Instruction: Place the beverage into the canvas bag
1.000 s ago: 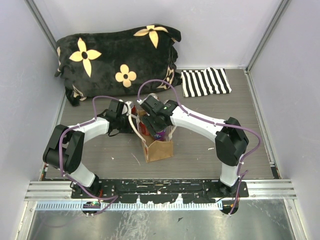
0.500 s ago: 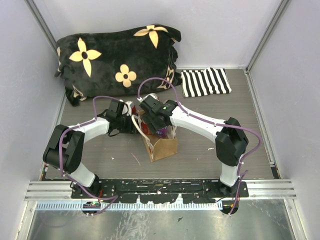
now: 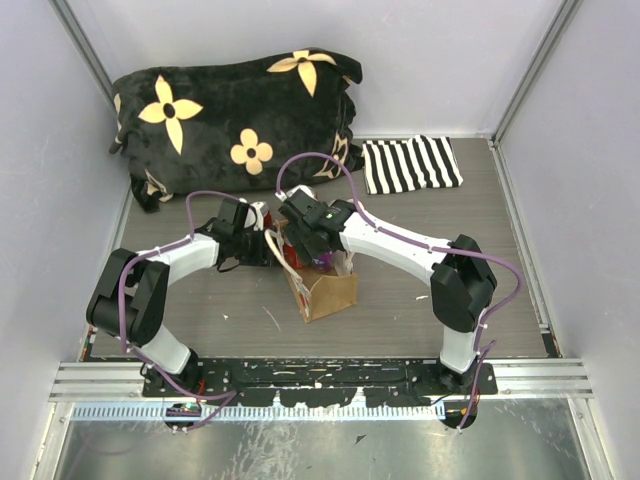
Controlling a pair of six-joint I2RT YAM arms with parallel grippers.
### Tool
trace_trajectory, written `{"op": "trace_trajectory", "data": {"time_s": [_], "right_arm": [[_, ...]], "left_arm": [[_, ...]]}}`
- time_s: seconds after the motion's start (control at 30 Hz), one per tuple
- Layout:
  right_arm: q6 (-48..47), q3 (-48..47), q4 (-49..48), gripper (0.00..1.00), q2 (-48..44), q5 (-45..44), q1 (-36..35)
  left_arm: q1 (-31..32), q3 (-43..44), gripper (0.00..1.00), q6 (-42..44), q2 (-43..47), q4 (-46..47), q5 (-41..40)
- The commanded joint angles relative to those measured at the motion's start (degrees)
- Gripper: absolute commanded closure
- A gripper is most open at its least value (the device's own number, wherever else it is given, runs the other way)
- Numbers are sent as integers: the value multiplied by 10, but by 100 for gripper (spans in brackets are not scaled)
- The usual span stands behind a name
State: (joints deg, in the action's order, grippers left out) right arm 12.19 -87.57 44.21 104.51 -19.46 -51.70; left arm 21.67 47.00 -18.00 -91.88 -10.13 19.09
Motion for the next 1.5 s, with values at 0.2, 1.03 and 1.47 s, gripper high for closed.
{"op": "trace_trajectory", "data": {"time_s": [0.2, 1.03, 1.47], "right_arm": [[14, -20, -35, 13, -8, -27, 0], [21, -233, 7, 0, -48, -6, 40], [34, -296, 133, 0, 6, 59, 214]], "left_arm": [[2, 6, 34, 13, 5, 10, 19], [-91, 111, 29, 31, 176, -150, -39], [-89, 339, 21, 128, -28, -249, -17]]}}
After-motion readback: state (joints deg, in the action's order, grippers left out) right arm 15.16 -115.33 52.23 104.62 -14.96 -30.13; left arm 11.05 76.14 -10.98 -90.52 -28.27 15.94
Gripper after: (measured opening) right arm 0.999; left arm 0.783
